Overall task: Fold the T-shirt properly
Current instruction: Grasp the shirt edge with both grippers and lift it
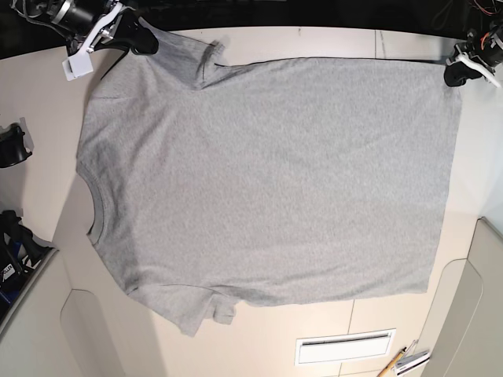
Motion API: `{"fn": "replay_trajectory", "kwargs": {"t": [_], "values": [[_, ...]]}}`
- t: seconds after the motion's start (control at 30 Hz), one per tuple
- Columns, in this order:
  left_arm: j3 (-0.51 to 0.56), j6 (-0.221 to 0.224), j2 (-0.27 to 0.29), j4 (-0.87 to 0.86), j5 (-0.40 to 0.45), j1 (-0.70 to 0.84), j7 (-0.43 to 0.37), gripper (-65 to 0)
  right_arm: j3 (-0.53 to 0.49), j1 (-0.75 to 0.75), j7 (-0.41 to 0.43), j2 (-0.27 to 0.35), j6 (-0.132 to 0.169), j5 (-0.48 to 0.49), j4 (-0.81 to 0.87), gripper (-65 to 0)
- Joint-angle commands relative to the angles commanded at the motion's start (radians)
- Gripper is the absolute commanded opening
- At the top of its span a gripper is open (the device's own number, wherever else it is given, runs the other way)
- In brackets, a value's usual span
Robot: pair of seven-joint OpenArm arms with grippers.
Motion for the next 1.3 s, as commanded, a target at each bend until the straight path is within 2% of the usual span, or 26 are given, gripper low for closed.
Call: {"fn": "replay_trajectory", "kwargs": {"t": [0.2, 0.5, 0.6, 0.8, 0.9, 1.07, 1.17, 1.3], "values": [[-0.061, 0.000, 0.000, 0.010, -0.087, -0.006, -0.001, -65.0, 0.051, 0.002, -0.008, -0.001, 0.001, 0.084, 0.013, -65.0], [-0.060, 0.000, 0.000, 0.010, -0.092, -0.145, -0.007, -65.0, 0.051, 0.161, -0.010, -0.003, 0.000, 0.058, 0.013, -65.0], [-0.060, 0.000, 0.000, 0.010, -0.041, -0.203, -0.013, -65.0, 0.051, 0.237, -0.006, -0.003, 0.000, 0.008, 0.013, -65.0], [-0.016, 0.000, 0.000, 0.001, 0.059, -0.265, -0.103, -65.0, 0.050, 0.380, 0.006, -0.001, -0.002, -0.063, -0.006, -65.0], [0.040, 0.000, 0.000, 0.000, 0.158, -0.312, -0.168, -65.0, 0.032, 0.450, 0.014, -0.001, -0.002, -0.092, -0.047, -65.0], [0.133, 0.000, 0.000, -0.032, 0.301, -0.396, -0.221, -65.0, -0.021, 0.567, 0.032, -0.001, -0.004, -0.145, -0.181, -65.0], [0.151, 0.000, 0.000, -0.096, 0.332, -0.444, -0.250, -65.0, -0.032, 0.643, 0.031, -0.001, -0.004, -0.144, -0.249, -65.0], [0.151, 0.000, 0.000, -0.176, 0.332, -0.492, -0.260, -65.0, -0.032, 0.739, 0.031, -0.002, -0.004, -0.168, -0.306, -65.0]]}}
